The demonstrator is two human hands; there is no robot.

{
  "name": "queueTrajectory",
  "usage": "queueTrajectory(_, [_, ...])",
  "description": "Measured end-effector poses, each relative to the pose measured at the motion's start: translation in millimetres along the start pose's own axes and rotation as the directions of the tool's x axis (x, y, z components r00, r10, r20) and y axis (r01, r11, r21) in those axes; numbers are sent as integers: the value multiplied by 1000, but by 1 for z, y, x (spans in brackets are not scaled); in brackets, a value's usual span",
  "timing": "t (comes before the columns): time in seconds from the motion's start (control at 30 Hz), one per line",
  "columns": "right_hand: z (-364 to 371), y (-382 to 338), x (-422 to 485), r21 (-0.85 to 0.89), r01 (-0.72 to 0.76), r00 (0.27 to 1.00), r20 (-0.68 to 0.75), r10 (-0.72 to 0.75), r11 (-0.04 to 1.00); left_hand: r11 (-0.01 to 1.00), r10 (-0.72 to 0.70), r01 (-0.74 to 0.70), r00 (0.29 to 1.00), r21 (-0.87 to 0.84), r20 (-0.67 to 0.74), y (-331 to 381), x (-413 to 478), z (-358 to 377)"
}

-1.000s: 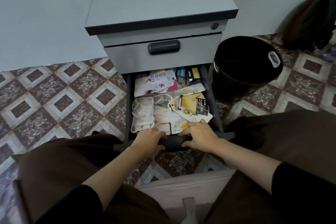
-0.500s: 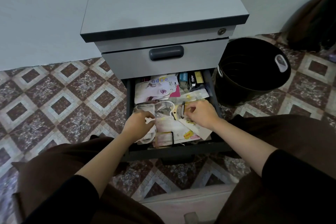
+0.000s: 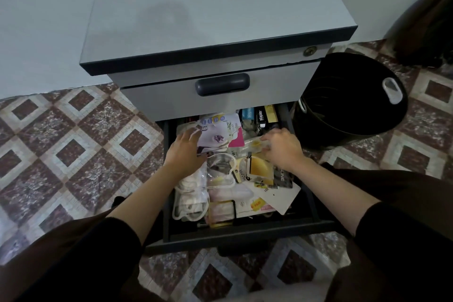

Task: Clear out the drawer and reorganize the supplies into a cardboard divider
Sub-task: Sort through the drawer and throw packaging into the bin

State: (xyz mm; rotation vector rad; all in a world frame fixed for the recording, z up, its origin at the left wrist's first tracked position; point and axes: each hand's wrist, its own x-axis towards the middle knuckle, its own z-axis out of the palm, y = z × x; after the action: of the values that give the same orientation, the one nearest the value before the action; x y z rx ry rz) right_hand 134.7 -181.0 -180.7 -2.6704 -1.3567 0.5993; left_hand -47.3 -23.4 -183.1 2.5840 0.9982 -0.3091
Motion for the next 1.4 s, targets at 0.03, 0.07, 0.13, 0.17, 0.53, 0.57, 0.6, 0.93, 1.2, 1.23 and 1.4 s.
queueTrajectory(0.03, [2, 0, 1, -71, 33, 999, 28, -31, 997, 999, 18, -19, 1000, 31, 25, 1, 6, 2])
queueTrajectory(0.07, [3, 0, 1, -134, 62, 996, 66, -54, 989, 997, 32, -35, 998, 63, 50, 2, 12, 4])
queueTrajectory(0.13, [7, 0, 3, -214, 110, 986, 145, -80, 971, 988, 48, -62, 994, 139, 99, 4, 22, 10])
queueTrajectory(0.17, [9, 1, 4, -224, 126, 981, 172, -88, 966, 983, 51, -72, 991, 171, 123, 6, 25, 13])
queueTrajectory(0.53, [21, 10, 19, -161, 104, 981, 182, -74, 981, 957, 118, -112, 993, 267, -9, 4, 10, 14])
queueTrajectory(0.57, [21, 9, 19, -168, 105, 984, 162, -77, 980, 957, 127, -111, 991, 268, -44, 0, 10, 13])
queueTrajectory(0.6, [21, 9, 18, -166, 104, 986, 146, -80, 981, 956, 156, -130, 984, 262, -84, -3, 8, 10])
queueTrajectory(0.93, [15, 14, -14, 186, 32, 982, 176, -65, 982, 868, 407, -329, 900, 373, -153, -7, -20, -4])
queueTrajectory(1.2, [27, 13, -11, 292, -201, 942, 321, 102, 935, 855, 430, -350, 891, 382, -145, -14, -43, 15])
queueTrajectory(1.23, [28, 13, -11, 261, -199, 941, 320, 110, 945, 859, 431, -352, 889, 372, -153, -14, -43, 16])
queueTrajectory(1.4, [23, 11, -11, 74, -138, 948, 299, 110, 988, 869, 433, -389, 897, 306, -90, -16, -46, 28])
